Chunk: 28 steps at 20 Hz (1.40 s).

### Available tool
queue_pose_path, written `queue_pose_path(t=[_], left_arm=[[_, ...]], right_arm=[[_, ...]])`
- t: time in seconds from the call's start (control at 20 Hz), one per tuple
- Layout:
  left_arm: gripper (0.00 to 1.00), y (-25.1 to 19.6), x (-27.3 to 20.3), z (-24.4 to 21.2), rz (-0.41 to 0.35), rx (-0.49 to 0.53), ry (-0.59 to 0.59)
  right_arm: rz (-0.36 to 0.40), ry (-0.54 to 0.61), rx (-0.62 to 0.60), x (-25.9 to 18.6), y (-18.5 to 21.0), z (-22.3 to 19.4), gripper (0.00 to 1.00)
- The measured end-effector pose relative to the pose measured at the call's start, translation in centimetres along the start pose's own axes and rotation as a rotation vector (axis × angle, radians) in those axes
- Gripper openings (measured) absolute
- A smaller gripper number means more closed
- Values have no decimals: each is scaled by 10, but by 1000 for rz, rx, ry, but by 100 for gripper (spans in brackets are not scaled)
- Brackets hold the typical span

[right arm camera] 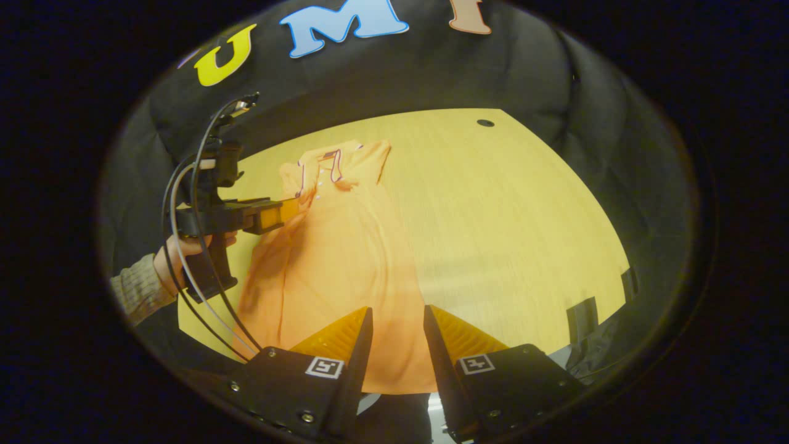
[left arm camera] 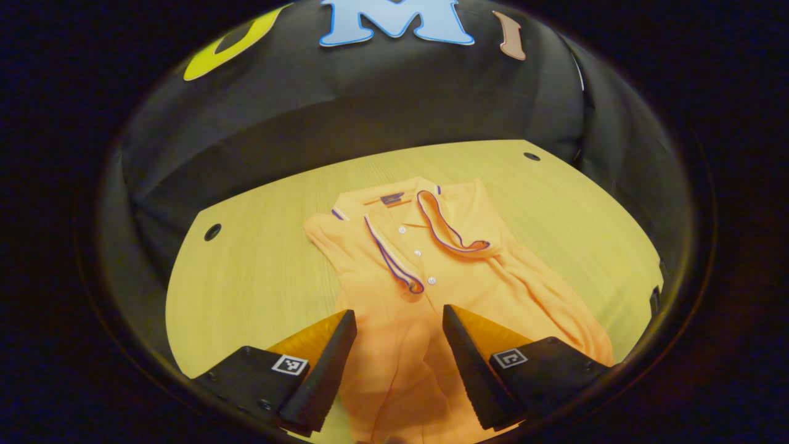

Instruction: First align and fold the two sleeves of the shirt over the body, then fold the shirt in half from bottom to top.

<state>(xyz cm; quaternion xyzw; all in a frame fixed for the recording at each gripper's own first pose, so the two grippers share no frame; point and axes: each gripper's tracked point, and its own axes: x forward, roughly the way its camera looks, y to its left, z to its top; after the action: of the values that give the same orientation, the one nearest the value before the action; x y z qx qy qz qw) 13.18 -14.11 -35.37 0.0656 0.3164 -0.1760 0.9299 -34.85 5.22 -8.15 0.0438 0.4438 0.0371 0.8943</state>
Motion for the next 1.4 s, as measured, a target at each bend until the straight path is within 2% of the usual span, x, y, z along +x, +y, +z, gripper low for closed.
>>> queue_pose_path(t=[0.05,0.1,0.15,0.3,0.35,0.5,0.7,0.75,0.85,0.9,0.95,1.2,1.25,1.35,1.4], left_arm=[[93,1,-12,-10,1,-3,7],[99,1,-23,-21,0,-11,16],[93,1,-34,-33,-1,-23,27],[93,-3,-63,-68,-1,-51,56],[93,-3,-73,-80,10,-48,70],[93,-5,-95,-116,34,-38,117],[93,-6,-118,-152,66,-84,175],[93,-6,-122,-159,76,-95,185],[93,-6,-127,-175,91,-116,207],[93,-6,-130,-181,96,-126,218],[93,-7,-132,-187,101,-134,228],[93,-6,-139,-207,123,-155,258],[97,-7,-139,-209,123,-160,267],[93,-7,-138,-210,126,-194,275],[96,-7,-137,-210,123,-219,276]], right_arm=[[8,15,-8,4,1,-5,54],[12,29,-18,8,2,-9,55],[21,50,-28,12,3,-13,55],[38,102,-48,23,5,-30,65],[38,121,-53,26,4,-36,72],[26,176,-83,35,2,-54,72],[8,226,-125,46,-2,-70,69],[6,232,-134,47,-3,-72,73],[4,242,-154,49,-4,-76,73],[3,247,-164,50,-4,-78,69],[1,252,-172,51,-5,-79,73],[-12,270,-202,55,-5,-88,73],[-12,274,-202,56,-3,-89,73],[-20,283,-205,60,-1,-92,73],[-27,291,-210,60,-2,-94,69]])
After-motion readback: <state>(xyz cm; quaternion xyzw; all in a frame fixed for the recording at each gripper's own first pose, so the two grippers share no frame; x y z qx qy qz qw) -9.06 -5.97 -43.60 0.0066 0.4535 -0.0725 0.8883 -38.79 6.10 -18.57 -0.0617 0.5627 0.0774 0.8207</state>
